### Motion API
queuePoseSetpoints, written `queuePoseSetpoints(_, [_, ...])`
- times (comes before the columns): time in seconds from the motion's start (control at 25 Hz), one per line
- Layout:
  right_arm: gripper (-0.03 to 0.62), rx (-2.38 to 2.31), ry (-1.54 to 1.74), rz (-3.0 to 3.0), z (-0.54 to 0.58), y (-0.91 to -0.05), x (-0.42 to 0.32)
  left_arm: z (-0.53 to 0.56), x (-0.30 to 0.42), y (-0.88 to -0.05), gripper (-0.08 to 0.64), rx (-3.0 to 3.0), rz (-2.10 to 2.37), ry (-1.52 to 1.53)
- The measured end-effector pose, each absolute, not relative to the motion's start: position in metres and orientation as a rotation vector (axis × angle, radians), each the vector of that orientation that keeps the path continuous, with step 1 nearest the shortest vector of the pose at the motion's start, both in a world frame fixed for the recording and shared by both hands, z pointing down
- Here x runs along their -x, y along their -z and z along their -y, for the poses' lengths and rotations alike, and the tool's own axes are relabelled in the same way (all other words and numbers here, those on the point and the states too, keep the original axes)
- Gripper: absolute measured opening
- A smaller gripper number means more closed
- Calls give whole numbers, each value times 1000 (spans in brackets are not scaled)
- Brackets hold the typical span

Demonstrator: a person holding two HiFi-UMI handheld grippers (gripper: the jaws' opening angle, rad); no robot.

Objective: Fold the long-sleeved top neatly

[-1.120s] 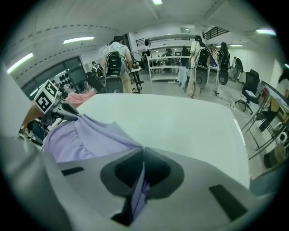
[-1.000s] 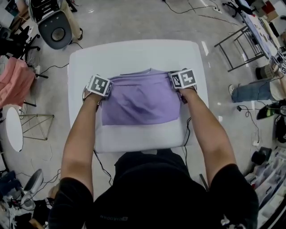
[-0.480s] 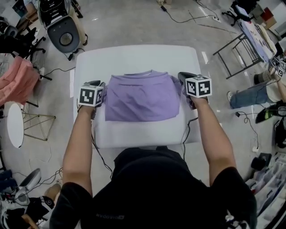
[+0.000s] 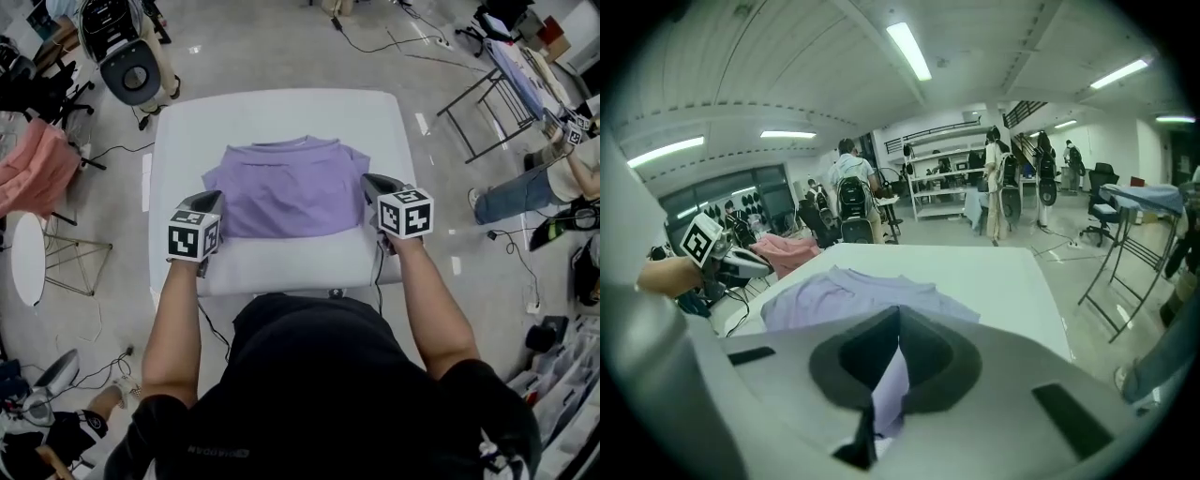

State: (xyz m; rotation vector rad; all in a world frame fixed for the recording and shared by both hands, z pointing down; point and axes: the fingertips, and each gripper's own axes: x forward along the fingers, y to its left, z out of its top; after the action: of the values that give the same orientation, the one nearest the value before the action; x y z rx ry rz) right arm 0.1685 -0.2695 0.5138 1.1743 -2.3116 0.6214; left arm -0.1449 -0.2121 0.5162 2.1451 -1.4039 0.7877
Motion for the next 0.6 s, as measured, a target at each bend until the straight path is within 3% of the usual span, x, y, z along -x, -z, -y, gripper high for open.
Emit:
queuePoseSetpoints(0.4, [8,-1253,-729,2243,256,-541,-189,170,138,-527,8,-2083,1424,-744])
queuePoseSetpoints(0.6, [91,-1269,-799,2224,266,-556,-192,154,139,-526,8,-2050,1434,-702])
